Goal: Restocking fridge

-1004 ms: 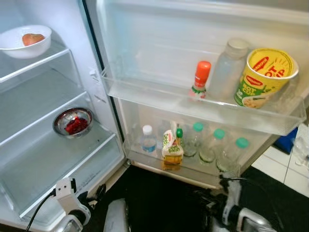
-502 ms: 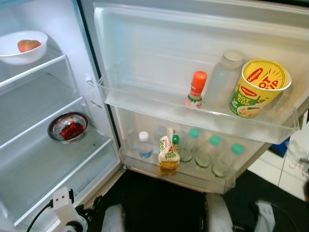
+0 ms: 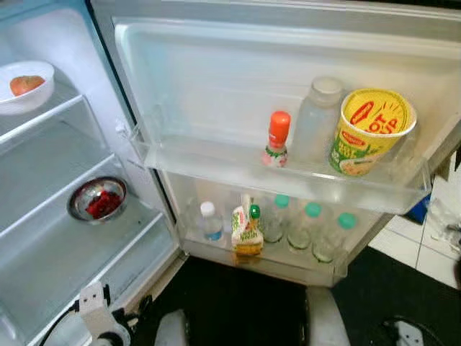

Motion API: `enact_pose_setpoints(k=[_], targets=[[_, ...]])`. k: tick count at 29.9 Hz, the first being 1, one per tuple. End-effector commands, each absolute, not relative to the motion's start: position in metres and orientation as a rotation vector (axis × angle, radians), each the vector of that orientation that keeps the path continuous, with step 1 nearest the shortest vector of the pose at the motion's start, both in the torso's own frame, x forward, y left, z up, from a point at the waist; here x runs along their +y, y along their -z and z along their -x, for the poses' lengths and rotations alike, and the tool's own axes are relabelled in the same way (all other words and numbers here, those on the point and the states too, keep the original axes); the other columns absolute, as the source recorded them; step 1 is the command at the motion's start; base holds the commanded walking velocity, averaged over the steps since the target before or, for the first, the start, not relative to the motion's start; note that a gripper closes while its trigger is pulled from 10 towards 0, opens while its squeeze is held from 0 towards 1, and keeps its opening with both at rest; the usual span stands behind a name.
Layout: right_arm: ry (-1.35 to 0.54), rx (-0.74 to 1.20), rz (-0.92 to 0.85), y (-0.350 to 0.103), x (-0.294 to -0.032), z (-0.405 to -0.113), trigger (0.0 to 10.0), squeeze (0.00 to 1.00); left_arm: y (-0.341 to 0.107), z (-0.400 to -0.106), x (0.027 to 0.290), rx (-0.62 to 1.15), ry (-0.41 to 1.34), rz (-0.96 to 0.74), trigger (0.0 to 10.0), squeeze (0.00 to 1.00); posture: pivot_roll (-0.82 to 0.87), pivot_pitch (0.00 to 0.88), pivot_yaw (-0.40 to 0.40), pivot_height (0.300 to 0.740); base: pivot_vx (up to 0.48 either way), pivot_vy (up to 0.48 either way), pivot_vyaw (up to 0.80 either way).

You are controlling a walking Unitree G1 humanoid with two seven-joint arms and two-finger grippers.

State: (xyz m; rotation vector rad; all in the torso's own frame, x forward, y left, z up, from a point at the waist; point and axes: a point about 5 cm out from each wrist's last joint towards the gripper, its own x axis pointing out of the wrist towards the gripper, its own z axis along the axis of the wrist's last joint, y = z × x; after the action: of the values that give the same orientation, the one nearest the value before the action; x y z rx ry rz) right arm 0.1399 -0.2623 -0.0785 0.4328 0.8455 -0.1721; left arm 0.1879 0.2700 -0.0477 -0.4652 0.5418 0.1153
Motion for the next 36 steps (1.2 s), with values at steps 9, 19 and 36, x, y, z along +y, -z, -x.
enact_pose_setpoints(k=[9, 19, 36], targets=[[0.321, 0.919, -0.399, 0.086, -0.274, -0.115, 10.0, 0.0, 0.053, -0.173, 0.28, 0.589, -0.169, 0.451, 10.0, 0.0, -0.08, 0.158, -0.003, 0.607, 0.0, 0.0, 0.0], [0.327, 0.912, -0.406, 0.086, -0.272, -0.117, 10.0, 0.0, 0.065, -0.157, 0.275, 0.683, -0.195, 0.452, 10.0, 0.0, -0.08, 0.156, -0.001, 0.607, -0.063, 0.0, 0.0], [0.322, 0.908, -0.411, 0.086, -0.27, -0.118, 10.0, 0.0, 0.067, -0.157, 0.27, 0.706, -0.187, 0.447, 10.0, 0.0, -0.08, 0.154, -0.002, 0.607, -0.347, 0.0, 0.0]])
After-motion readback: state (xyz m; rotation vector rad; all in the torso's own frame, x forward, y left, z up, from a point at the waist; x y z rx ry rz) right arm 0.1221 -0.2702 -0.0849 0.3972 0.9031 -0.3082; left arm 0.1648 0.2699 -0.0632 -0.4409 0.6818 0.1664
